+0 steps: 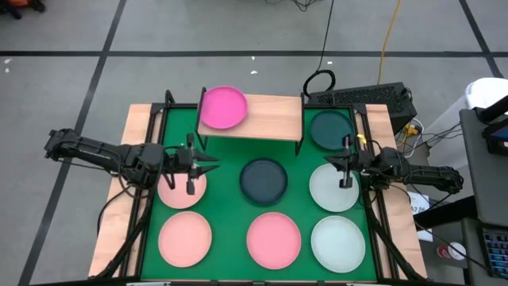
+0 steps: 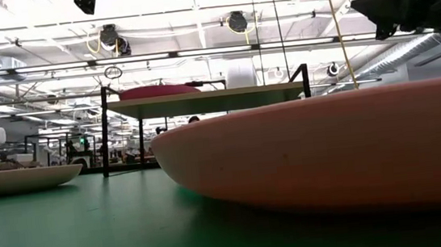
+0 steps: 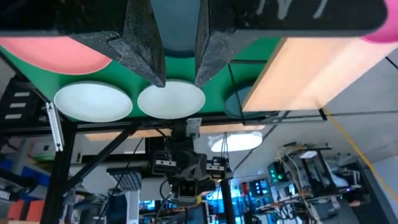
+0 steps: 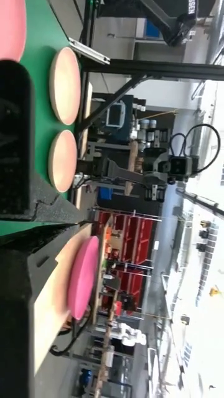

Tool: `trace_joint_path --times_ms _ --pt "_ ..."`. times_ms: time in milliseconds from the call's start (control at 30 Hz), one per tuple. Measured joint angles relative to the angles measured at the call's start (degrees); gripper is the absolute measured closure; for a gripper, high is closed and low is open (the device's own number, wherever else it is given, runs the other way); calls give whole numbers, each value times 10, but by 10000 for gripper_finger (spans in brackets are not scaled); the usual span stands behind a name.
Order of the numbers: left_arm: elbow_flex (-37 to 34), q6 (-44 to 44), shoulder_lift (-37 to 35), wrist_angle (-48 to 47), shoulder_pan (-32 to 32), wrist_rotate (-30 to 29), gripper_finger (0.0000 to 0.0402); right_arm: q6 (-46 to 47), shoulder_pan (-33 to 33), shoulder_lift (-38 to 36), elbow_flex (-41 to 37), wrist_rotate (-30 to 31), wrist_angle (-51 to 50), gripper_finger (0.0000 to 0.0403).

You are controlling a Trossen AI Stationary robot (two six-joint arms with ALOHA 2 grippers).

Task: Place and stack plates onto a shelf
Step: Stack the black plate on top of the pink plate on the shelf

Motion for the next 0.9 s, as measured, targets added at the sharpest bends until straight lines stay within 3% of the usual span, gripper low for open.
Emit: trace_joint_path --times_ms 267,567,767,900 --pt "0 56 6 44 12 -60 309 70 0 0 0 -1 62 403" --pt "0 43 42 109 56 -64 309 148 0 12 4 1 127 403" --pt "0 -14 89 117 61 -64 309 192 0 104 47 -3 47 403" --pt "0 -61 125 137 56 -63 309 195 0 196 90 -37 36 403"
